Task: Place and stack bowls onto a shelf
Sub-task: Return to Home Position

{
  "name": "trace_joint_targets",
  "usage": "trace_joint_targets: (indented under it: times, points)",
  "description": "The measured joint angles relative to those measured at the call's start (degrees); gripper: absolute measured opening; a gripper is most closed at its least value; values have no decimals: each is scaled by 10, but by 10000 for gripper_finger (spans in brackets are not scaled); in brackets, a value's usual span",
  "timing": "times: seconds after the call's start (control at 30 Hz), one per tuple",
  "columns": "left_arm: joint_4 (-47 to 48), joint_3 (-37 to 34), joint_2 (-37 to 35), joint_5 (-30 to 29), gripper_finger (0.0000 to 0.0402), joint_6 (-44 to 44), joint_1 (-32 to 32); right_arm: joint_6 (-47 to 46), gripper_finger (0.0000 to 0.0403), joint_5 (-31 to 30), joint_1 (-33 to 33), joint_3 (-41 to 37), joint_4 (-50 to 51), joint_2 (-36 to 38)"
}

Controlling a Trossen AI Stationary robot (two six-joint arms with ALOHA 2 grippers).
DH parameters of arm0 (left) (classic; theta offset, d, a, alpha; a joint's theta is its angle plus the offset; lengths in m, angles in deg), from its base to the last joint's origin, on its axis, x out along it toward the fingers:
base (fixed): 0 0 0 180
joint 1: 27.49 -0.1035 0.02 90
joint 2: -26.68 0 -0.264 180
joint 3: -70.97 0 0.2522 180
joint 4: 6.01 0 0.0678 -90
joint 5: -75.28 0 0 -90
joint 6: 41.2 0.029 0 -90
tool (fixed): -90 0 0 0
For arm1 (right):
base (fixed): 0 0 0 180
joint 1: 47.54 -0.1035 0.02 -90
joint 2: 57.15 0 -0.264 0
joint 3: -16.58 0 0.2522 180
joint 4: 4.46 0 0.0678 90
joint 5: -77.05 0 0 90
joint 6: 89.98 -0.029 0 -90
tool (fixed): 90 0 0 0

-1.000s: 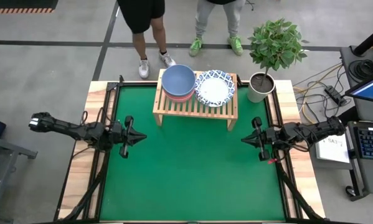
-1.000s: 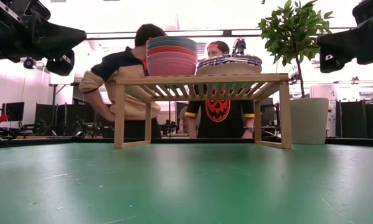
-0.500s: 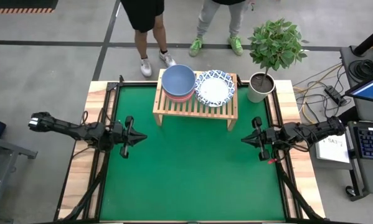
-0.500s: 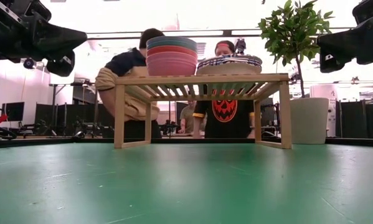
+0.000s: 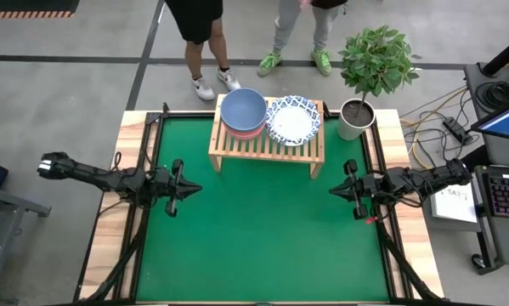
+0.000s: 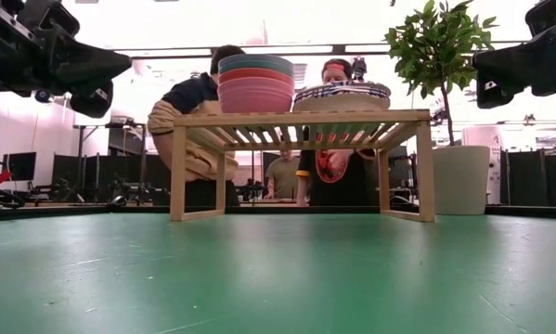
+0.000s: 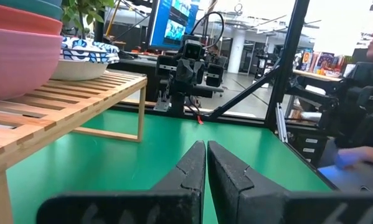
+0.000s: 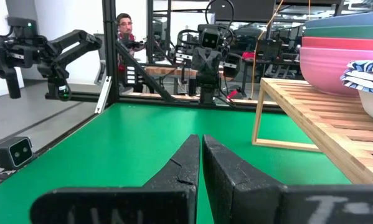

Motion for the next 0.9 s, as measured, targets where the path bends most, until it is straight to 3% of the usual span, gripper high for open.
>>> trace_joint_targets:
  times: [0.9]
  points:
    - [0,0,28,0,0,0,0,0,9,0,0,0,-1,0]
